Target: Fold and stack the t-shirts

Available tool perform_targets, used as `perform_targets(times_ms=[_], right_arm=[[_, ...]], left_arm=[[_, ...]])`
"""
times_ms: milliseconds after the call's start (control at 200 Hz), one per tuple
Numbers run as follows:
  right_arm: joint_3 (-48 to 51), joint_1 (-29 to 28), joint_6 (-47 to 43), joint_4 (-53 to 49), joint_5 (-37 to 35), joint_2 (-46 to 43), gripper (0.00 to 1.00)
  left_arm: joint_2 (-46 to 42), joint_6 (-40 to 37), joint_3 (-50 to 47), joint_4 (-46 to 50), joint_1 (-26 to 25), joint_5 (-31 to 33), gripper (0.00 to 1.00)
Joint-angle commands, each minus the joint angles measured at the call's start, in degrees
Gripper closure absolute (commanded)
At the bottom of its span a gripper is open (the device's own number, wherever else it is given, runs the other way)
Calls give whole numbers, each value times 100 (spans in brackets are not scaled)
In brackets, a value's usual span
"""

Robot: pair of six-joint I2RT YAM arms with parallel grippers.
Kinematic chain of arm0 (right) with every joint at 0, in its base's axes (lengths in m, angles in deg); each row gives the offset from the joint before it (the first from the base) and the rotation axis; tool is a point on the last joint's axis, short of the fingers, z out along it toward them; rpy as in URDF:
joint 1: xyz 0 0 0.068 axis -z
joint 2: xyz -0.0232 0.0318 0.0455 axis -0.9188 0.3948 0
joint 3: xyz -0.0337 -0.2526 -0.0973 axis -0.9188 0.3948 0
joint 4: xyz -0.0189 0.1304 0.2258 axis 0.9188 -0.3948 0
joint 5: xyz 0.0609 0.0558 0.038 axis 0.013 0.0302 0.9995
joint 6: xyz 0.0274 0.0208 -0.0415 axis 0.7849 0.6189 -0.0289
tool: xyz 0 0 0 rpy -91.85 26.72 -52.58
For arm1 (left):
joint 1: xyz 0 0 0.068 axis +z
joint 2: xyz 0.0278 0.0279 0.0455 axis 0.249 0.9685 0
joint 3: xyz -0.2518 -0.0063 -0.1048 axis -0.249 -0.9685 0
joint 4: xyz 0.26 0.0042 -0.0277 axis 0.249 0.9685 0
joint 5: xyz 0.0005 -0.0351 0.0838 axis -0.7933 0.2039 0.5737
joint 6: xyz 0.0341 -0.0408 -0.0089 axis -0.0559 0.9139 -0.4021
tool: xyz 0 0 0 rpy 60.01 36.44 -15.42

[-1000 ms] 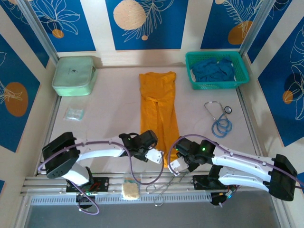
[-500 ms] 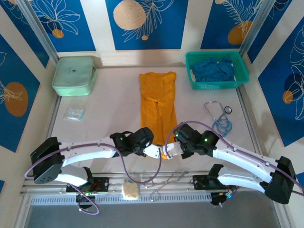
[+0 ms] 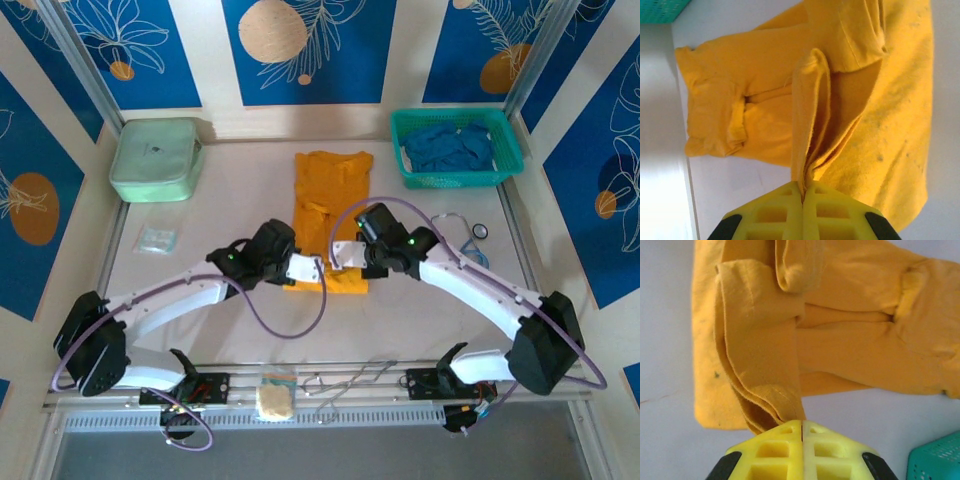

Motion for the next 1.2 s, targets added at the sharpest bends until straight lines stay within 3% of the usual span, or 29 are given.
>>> perform_targets(times_ms=[0, 410, 725, 956, 981, 1041, 1071, 1131, 1196], right_arm=[[-438, 258, 223, 399, 128, 332, 100], [-1759, 1202, 845, 1115, 95, 2170, 100], [-2770, 1573, 1295, 1252, -35, 3571, 100], [-3096, 1649, 1720, 1358, -233, 4140, 100], [-3130, 1657, 1773, 1373, -262, 4188, 100], [-3203, 1651, 1921, 1442, -369, 4280, 100], [-3244, 1665, 2006, 1464, -444, 4321, 95], [-3327, 1688, 2195, 1515, -581, 4368, 84], [-3418, 1742, 2433, 1568, -686, 4359, 76]], left_arm=[[383, -186, 467, -314, 308, -600, 100], [2352, -382, 2048, -779, 1346, -985, 100], [3767, -423, 3081, -856, 1674, -1028, 100], [4129, -411, 3130, -1496, 1736, -894, 100], [4144, -410, 3131, -1547, 1741, -894, 91], [4164, -377, 3139, -1708, 1737, -861, 58], [4173, -346, 3134, -1776, 1737, -838, 47], [4173, -261, 3130, -1947, 1739, -740, 34], [4165, -146, 3119, -2159, 1737, -528, 29]])
